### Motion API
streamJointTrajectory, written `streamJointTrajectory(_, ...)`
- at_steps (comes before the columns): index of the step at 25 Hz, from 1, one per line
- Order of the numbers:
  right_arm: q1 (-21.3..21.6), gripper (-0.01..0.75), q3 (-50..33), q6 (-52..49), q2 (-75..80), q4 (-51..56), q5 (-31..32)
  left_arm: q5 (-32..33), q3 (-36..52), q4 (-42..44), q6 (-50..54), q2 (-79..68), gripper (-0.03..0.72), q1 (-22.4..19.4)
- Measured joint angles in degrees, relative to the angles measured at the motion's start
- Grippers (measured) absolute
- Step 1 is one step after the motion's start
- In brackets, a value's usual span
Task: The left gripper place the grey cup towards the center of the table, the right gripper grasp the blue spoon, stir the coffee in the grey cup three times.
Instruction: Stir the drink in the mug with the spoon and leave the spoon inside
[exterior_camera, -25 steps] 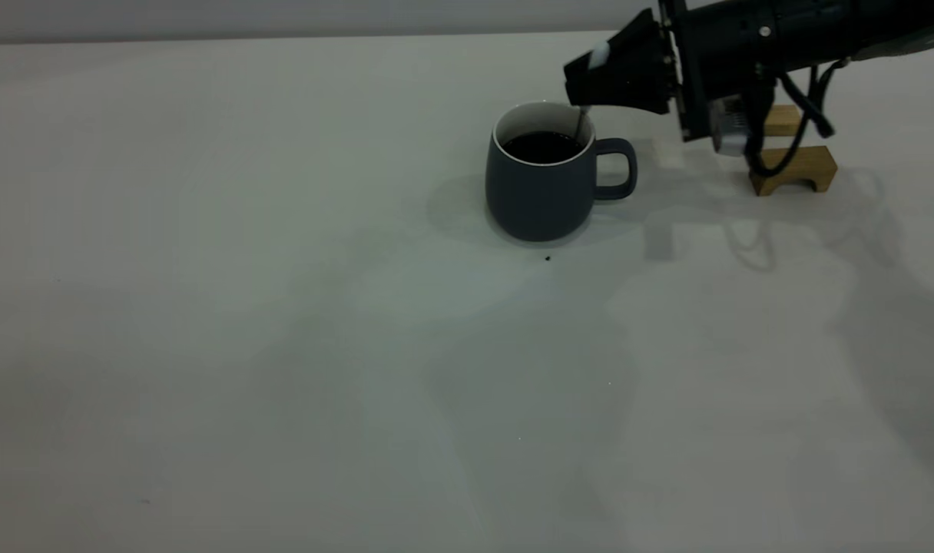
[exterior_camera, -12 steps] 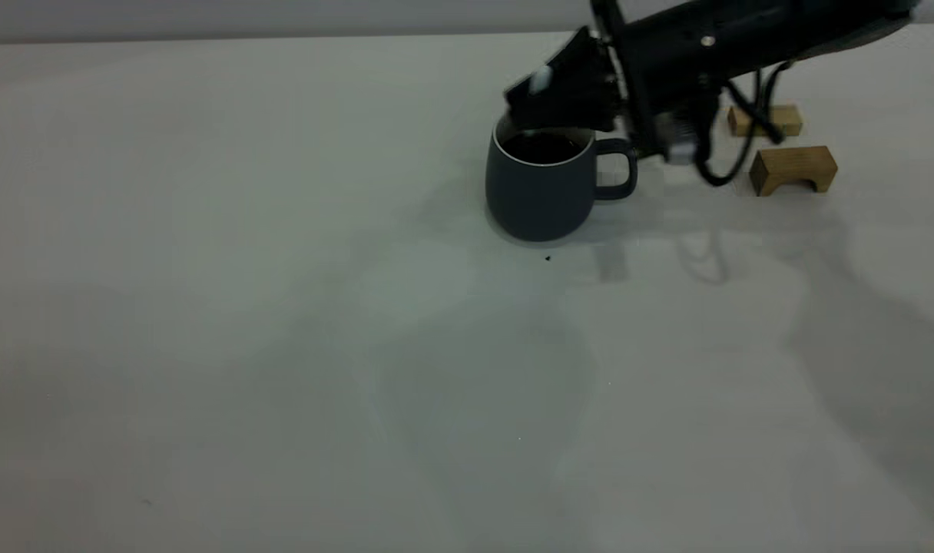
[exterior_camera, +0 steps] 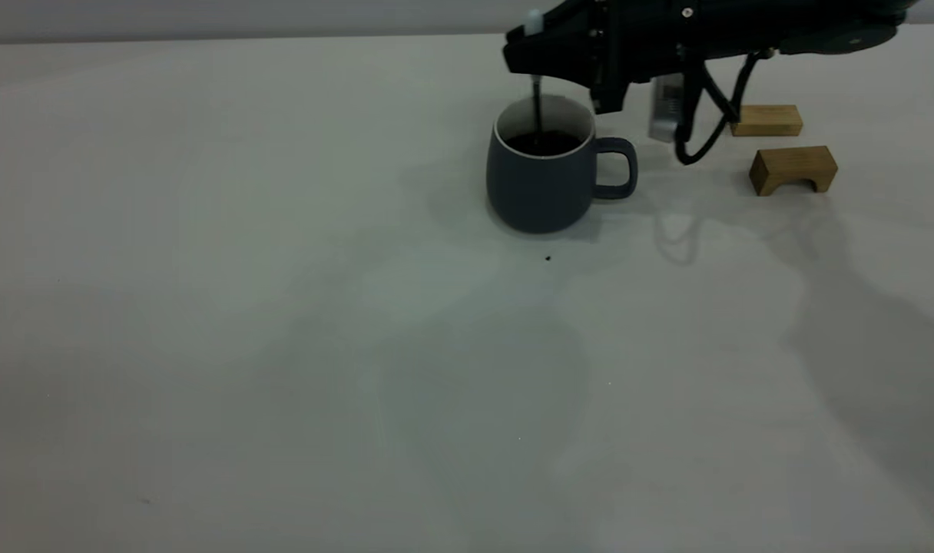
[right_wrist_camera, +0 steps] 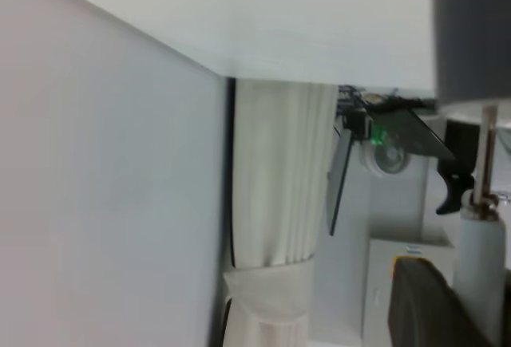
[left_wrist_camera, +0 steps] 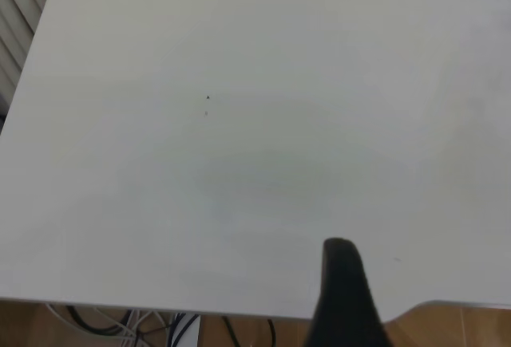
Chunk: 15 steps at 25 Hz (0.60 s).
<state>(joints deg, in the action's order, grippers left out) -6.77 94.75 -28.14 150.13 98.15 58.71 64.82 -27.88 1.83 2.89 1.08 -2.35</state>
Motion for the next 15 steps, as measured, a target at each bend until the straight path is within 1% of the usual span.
streamJointTrajectory(6,3.8,0.099,0.0,0.2,0.0,-8.4,6.4,0.0,0.0,0.0,0.0,0.0,0.585,0.0)
streamJointTrajectory(15,4.1,0.098,0.1,0.9,-0.4,-19.9,8.8,0.0,0.0,0.0,0.0,0.0,0.585,0.0)
